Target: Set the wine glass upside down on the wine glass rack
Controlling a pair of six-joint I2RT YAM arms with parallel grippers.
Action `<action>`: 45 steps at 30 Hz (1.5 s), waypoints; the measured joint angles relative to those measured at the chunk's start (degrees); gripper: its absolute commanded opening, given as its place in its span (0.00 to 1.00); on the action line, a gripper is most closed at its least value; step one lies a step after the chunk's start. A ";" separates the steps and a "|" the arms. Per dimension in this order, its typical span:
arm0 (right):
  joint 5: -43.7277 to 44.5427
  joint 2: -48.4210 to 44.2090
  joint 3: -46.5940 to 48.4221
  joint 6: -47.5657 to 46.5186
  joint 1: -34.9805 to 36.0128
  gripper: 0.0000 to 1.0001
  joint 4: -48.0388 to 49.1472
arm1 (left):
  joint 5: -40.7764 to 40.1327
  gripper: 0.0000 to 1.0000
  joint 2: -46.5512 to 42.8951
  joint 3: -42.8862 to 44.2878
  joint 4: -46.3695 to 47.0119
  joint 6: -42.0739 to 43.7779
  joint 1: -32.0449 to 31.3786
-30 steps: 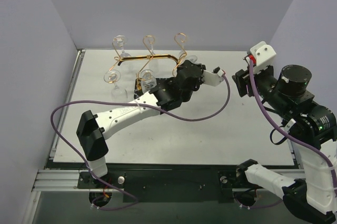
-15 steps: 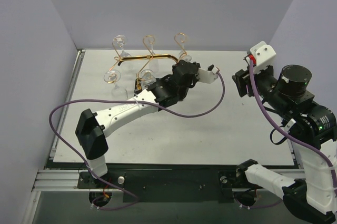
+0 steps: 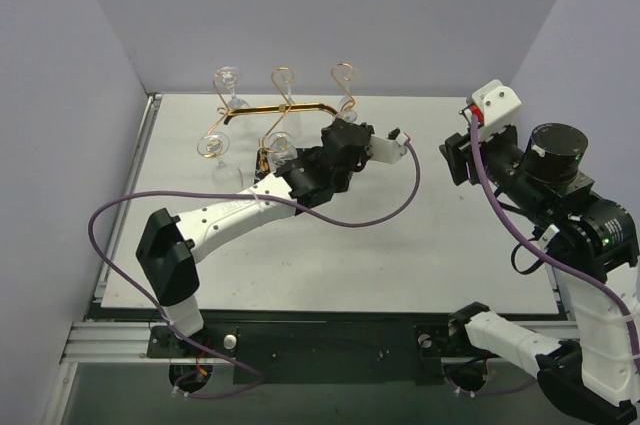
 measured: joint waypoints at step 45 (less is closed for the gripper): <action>-0.87 -0.76 -0.90 0.17 -0.74 0.50 0.02 | -2.71 0.00 -7.74 -5.64 -5.99 1.31 -2.95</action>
